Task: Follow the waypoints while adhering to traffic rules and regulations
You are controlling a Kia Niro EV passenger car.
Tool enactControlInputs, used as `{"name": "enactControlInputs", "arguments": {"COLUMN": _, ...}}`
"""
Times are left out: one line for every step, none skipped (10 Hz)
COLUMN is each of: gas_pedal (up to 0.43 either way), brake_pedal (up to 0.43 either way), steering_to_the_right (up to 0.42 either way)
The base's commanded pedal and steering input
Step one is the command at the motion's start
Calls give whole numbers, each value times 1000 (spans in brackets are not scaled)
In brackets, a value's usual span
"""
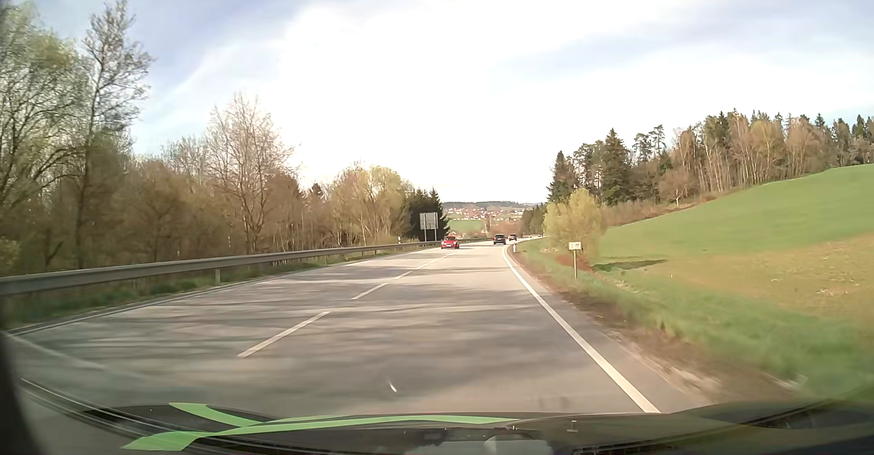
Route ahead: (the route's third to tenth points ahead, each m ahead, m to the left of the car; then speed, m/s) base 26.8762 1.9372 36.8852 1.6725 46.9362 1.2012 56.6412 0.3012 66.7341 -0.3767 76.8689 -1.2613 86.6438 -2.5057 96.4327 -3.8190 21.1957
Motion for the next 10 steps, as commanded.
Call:
{"name": "enactControlInputs", "arguments": {"gas_pedal": 28, "brake_pedal": 0, "steering_to_the_right": 5}}
{"name": "enactControlInputs", "arguments": {"gas_pedal": 28, "brake_pedal": 0, "steering_to_the_right": 4}}
{"name": "enactControlInputs", "arguments": {"gas_pedal": 28, "brake_pedal": 0, "steering_to_the_right": 5}}
{"name": "enactControlInputs", "arguments": {"gas_pedal": 28, "brake_pedal": 0, "steering_to_the_right": 5}}
{"name": "enactControlInputs", "arguments": {"gas_pedal": 28, "brake_pedal": 0, "steering_to_the_right": 5}}
{"name": "enactControlInputs", "arguments": {"gas_pedal": 28, "brake_pedal": 0, "steering_to_the_right": 5}}
{"name": "enactControlInputs", "arguments": {"gas_pedal": 39, "brake_pedal": 0, "steering_to_the_right": 4}}
{"name": "enactControlInputs", "arguments": {"gas_pedal": 47, "brake_pedal": 0, "steering_to_the_right": 4}}
{"name": "enactControlInputs", "arguments": {"gas_pedal": 67, "brake_pedal": 0, "steering_to_the_right": 5}}
{"name": "enactControlInputs", "arguments": {"gas_pedal": 79, "brake_pedal": 0, "steering_to_the_right": 5}}
